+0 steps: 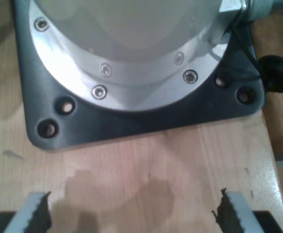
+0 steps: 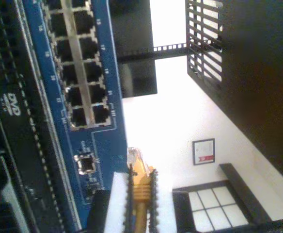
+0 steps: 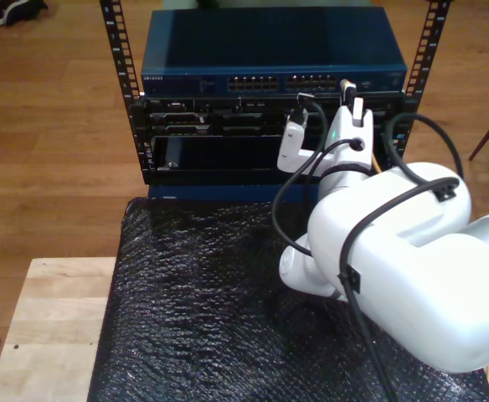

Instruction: Grab the cable and plug it in

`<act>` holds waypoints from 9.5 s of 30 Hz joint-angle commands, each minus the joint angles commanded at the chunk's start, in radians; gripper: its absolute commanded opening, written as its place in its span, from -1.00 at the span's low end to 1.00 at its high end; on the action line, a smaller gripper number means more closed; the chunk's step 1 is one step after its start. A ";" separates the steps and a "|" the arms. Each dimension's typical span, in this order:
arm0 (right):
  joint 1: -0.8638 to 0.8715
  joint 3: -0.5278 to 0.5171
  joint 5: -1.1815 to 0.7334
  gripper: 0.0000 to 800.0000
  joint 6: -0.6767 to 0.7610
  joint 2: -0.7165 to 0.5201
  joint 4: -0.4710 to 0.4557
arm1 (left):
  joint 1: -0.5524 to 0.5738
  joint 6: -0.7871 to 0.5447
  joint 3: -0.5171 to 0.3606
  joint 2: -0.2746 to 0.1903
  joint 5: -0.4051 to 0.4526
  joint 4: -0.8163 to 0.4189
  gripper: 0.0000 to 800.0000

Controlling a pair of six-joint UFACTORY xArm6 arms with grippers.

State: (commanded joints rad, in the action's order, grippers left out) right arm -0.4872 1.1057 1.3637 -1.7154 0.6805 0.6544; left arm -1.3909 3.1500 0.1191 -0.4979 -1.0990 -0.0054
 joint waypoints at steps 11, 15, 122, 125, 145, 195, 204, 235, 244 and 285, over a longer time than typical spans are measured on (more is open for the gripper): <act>-0.002 0.041 -0.009 -1.00 0.000 0.044 -0.005 | 0.000 0.000 0.000 0.000 0.000 0.000 1.00; -0.002 0.051 -0.012 -1.00 -0.002 0.051 -0.009 | 0.000 0.000 0.000 0.000 0.000 0.000 1.00; 0.038 0.112 -0.066 -1.00 -0.066 0.069 -0.094 | 0.000 0.000 0.000 0.000 0.000 0.000 1.00; 0.038 0.114 -0.066 -1.00 -0.068 0.071 -0.092 | 0.000 0.000 0.000 0.000 -0.002 0.000 1.00; 0.040 0.127 -0.071 -1.00 -0.068 0.089 -0.092 | 0.000 0.000 0.000 0.000 -0.002 0.000 1.00; 0.043 -0.130 -0.207 -0.36 -0.032 -0.166 -0.146 | 0.000 0.000 0.000 0.000 0.000 0.000 1.00; 0.046 -0.279 -0.411 -0.15 -0.034 -0.391 -0.152 | 0.000 0.000 0.000 0.000 -0.002 0.000 1.00; 0.493 -0.391 -1.654 0.99 -0.190 -0.987 -0.466 | 0.000 0.000 0.000 0.000 -0.002 0.000 1.00; 0.690 -0.397 -1.912 0.99 -0.393 -1.099 -0.468 | 0.000 0.000 0.000 0.000 -0.002 0.000 1.00; 1.691 -0.730 -2.457 1.00 -1.212 -1.428 -0.493 | 0.000 0.000 0.000 0.000 -0.002 0.000 1.00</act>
State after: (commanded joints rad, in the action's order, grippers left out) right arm 1.2037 0.3753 -1.0928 -2.9276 -0.7480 0.1619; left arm -1.3909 3.1500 0.1191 -0.4979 -1.1005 -0.0054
